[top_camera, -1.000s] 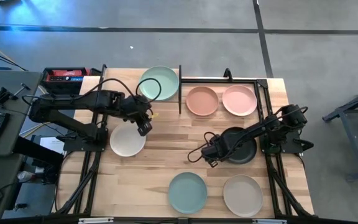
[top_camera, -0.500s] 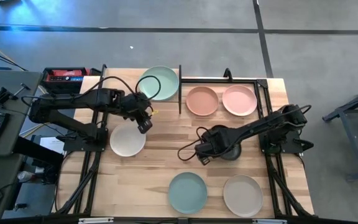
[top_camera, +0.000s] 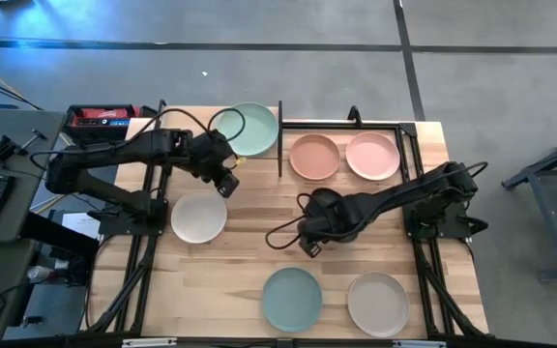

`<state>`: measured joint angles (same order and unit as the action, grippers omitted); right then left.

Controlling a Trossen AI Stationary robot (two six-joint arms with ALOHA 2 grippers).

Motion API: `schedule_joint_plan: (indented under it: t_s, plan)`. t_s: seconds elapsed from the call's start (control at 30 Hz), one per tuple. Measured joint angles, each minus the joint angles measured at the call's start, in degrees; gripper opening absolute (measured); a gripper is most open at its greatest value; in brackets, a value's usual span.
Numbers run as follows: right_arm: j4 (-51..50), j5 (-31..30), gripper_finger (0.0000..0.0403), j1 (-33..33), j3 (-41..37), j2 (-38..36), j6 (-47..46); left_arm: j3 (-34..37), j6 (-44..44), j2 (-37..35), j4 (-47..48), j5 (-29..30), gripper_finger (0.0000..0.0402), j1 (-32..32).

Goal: Place and stack plates onto a shelf
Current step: Stack the black plate on top of the green plate on the shelf

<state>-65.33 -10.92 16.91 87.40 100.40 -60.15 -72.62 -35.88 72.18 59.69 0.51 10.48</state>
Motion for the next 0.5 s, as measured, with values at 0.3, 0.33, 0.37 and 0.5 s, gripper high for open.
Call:
schedule_joint_plan:
  t_s: [0.3, 0.33, 0.37, 0.5]
  plan:
    - [-6.4, -1.1, 0.0, 0.0, 13.4, 0.0, 16.1, 0.0, -4.5, 0.0, 0.0, -3.7, 0.0104, 2.5]
    - [-7.3, -1.1, 0.0, 0.0, 14.8, 0.0, 17.9, 0.0, -5.6, 0.0, 0.0, -4.0, 0.0104, 2.7]
    - [-8.1, -1.1, 0.0, 0.0, 16.3, 0.0, 19.7, 0.0, -6.6, 0.0, 0.0, -4.5, 0.0104, 2.8]
    - [-10.6, 0.0, 0.0, 0.0, 21.1, 0.0, 27.9, 0.0, -10.9, 0.0, 0.0, -5.4, 0.0104, 3.1]
